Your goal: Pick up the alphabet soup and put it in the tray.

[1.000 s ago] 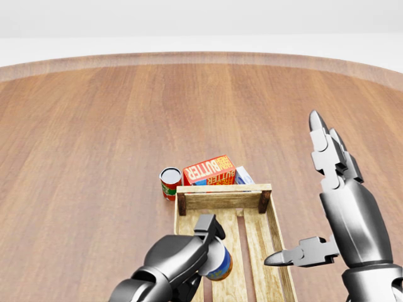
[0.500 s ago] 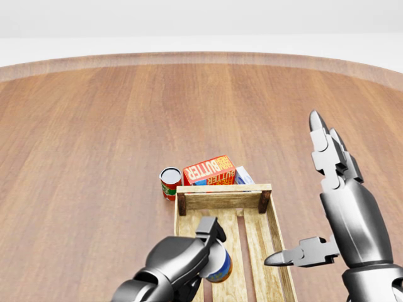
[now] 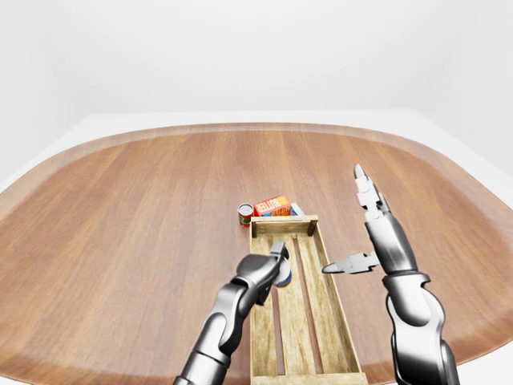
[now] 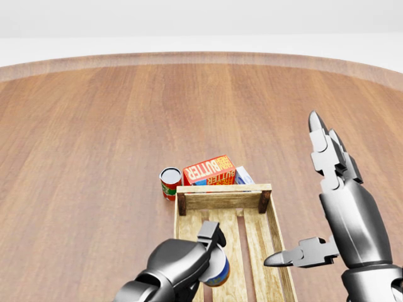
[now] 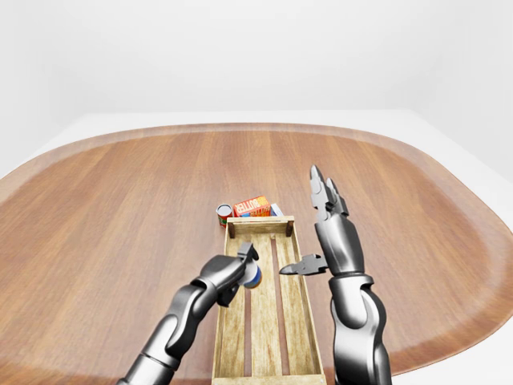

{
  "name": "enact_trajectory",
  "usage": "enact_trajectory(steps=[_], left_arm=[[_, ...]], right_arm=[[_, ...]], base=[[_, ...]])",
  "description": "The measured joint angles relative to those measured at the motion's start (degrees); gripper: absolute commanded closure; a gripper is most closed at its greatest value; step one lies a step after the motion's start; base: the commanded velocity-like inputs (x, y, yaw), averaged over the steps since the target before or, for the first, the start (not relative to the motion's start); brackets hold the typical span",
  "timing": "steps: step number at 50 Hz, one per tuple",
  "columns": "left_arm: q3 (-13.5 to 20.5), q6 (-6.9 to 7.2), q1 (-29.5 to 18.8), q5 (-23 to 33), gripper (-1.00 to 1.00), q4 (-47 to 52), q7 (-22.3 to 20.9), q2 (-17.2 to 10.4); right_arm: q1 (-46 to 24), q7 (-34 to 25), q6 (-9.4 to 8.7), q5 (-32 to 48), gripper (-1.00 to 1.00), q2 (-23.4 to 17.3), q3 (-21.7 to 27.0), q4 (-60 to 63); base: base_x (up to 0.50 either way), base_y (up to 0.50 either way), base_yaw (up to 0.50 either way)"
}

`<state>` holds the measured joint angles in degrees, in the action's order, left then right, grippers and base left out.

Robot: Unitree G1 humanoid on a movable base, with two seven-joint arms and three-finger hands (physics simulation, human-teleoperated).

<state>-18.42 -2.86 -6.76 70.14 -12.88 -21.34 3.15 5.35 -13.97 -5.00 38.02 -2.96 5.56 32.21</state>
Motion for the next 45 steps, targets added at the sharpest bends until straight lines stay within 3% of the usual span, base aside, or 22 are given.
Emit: enact_trajectory(steps=[38,39,43,45], left_arm=[[0.21,-1.25,-0.45,3.26,0.98,0.23,-1.85,-0.12],[0.21,-1.26,-0.45,3.30,0.87,0.24,-1.87,-0.12],[0.24,-1.38,-0.47,3.53,0.83,0.27,-1.84,-0.10],[0.29,-1.46,-0.51,3.45,-0.22,0.33,-1.78,-0.08]], right_arm=[[-0.08,0.18,0.00,-0.03,-1.00,-0.02,-0.13,-0.36],[-0.08,0.18,0.00,-0.03,-1.00,-0.02,-0.13,-0.36],[-0.08,0.17,0.00,-0.04,-1.00,-0.03,-0.11,-0.35],[-0.07,0.16,0.00,-0.05,-1.00,-0.03,-0.09,-0.34]], base=[[0.00,0.00,0.00],[0.00,0.00,0.00],[0.00,0.00,0.00],[0.00,0.00,0.00]])
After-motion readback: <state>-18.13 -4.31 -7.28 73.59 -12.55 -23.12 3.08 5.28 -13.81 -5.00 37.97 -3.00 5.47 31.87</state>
